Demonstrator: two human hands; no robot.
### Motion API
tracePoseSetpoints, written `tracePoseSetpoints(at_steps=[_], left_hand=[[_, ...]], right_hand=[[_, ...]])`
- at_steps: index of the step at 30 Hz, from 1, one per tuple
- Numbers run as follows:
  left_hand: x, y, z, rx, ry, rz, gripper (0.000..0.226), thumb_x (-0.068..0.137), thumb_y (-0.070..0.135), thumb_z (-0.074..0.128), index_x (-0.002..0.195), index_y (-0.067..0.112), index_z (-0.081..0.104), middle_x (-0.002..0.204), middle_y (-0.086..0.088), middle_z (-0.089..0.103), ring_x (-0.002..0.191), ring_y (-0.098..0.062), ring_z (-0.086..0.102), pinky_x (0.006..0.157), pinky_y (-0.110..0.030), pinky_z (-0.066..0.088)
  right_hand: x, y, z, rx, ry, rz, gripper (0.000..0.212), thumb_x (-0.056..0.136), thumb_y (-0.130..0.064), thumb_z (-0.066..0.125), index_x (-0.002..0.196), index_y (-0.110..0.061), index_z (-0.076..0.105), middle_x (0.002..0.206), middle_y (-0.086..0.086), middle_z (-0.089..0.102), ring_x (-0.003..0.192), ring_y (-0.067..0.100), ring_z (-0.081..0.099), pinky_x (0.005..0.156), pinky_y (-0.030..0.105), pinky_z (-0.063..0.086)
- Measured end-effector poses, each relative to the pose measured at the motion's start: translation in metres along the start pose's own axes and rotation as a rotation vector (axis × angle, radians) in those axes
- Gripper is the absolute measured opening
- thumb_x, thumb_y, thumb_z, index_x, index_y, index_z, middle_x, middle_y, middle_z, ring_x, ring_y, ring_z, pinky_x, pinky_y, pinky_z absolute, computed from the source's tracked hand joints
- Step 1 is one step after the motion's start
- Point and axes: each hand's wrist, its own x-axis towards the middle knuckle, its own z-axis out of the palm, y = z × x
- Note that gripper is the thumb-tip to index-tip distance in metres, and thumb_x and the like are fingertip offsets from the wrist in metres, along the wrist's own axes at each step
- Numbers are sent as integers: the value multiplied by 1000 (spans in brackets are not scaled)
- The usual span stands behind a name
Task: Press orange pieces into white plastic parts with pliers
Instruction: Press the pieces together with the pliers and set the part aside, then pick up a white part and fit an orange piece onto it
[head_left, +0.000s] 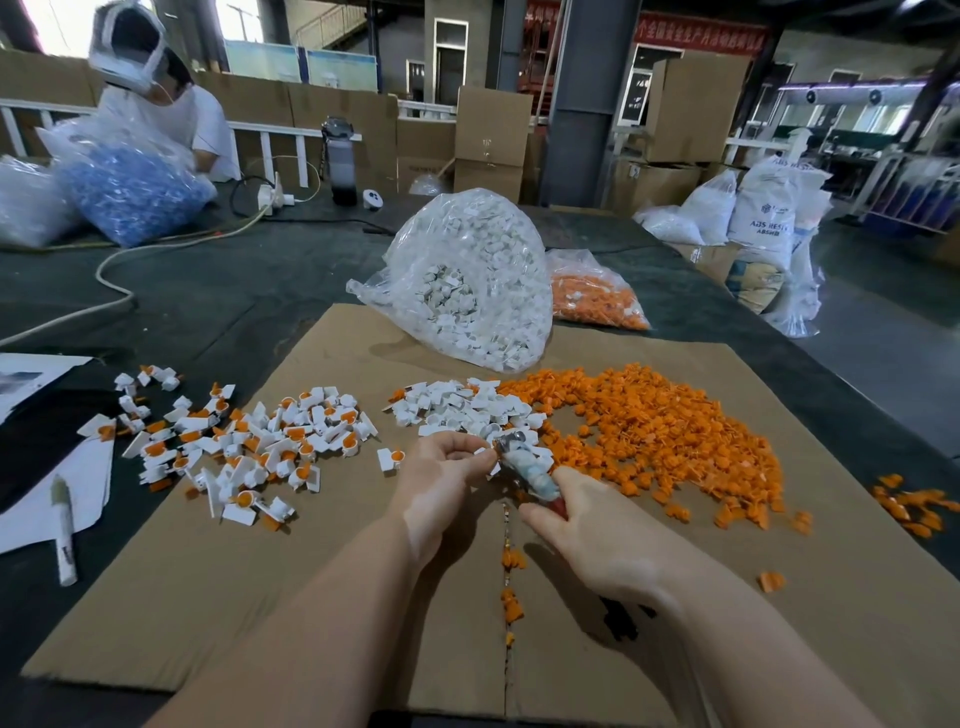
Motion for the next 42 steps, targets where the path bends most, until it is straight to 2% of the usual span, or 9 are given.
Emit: tracePoseSetpoints(at_steps=[4, 10, 15, 20, 24, 29, 34, 38, 42], left_hand=[[0, 0, 0, 15, -6, 7, 5, 85, 7, 64, 90, 7, 64, 87, -16, 68, 79, -23, 65, 70, -32, 55], [-3, 2, 1, -83, -10, 19, 7, 87, 0, 59, 94, 1, 62, 82, -15, 66, 66, -15, 63, 47, -17, 49], [-2, -6, 2, 76, 4, 165, 4, 86, 3, 61, 89, 5, 64, 84, -15, 66, 75, -16, 61, 66, -21, 51], [1, -12, -1, 201, 21, 292, 2, 86, 7, 63, 86, 9, 64, 74, -7, 61, 66, -9, 54, 60, -9, 42], [1, -14, -3, 322, 9, 342, 11, 90, 12, 58, 90, 18, 68, 82, 5, 65, 77, -2, 56, 63, -1, 38], [-2, -13, -3, 351, -15, 359, 19, 92, 13, 56, 88, 25, 69, 91, 18, 64, 89, 15, 52, 68, 6, 33], [-1, -16, -2, 410, -3, 381, 14, 91, 14, 58, 90, 23, 68, 85, 12, 64, 82, 5, 56, 67, 2, 36], [1, -17, -2, 461, 14, 369, 9, 90, 18, 60, 90, 24, 67, 81, 10, 63, 78, -2, 56, 64, -2, 38], [1, -17, -3, 475, 25, 363, 9, 90, 20, 60, 91, 21, 69, 87, 8, 65, 84, -4, 57, 65, -2, 38]], right_hand=[[0, 0, 5, -20, 30, -18, 21, 96, -42, 44, 102, -23, 39, 82, -8, 48, 67, 6, 44, 54, 23, 32], [-1, 6, 10, -8, 143, -38, 27, 92, -53, 45, 90, -26, 40, 81, -9, 48, 69, 6, 45, 55, 23, 33], [-3, 24, 7, 23, 274, -27, 40, 80, -63, 52, 96, -27, 48, 88, -14, 47, 81, 7, 48, 65, 24, 39], [3, 50, 4, -56, 504, 35, 44, 80, -54, 61, 102, -17, 52, 94, -1, 53, 97, 21, 49, 75, 29, 36], [9, 72, -3, -240, 669, 126, 54, 80, -54, 61, 112, -11, 54, 105, 8, 58, 103, 26, 48, 84, 31, 35], [13, 90, -3, -523, 639, 251, 61, 83, -66, 43, 117, -17, 48, 113, 4, 55, 106, 21, 48, 88, 29, 38], [15, 95, 3, -610, 660, 295, 63, 82, -67, 43, 114, -14, 55, 112, 8, 58, 106, 26, 51, 91, 36, 39], [16, 84, 11, -524, 867, 117, 50, 72, -40, 76, 102, -2, 67, 101, 23, 62, 96, 41, 57, 92, 55, 38], [21, 63, 26, -300, 935, -184, 21, 72, -10, 78, 89, -4, 68, 88, 13, 64, 83, 32, 61, 72, 44, 49]])
